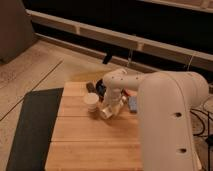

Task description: Place the bottle in the ceramic bowl

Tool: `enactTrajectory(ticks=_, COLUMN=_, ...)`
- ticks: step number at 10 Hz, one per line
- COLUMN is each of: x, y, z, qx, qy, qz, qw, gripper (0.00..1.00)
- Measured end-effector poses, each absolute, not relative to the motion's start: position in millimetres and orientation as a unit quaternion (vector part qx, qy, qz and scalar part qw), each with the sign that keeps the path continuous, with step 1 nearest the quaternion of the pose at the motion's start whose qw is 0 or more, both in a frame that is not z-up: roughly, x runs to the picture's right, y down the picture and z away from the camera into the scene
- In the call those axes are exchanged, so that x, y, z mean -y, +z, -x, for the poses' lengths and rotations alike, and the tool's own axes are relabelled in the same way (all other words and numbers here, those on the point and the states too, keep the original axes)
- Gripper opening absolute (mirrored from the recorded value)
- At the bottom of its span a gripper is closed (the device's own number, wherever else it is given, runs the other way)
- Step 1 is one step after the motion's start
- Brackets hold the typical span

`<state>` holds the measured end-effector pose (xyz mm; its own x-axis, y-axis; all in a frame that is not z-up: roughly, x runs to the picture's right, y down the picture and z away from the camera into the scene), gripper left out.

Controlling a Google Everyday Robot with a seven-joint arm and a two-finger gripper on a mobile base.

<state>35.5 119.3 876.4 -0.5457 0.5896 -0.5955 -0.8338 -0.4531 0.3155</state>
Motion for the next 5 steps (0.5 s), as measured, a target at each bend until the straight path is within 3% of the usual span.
enactTrajectory(ticks=5, x=-78.2, y=821.3, z=-37.0, qx=-0.26, qy=0.845, qz=0.162, qw=0.438, gripper=0.0)
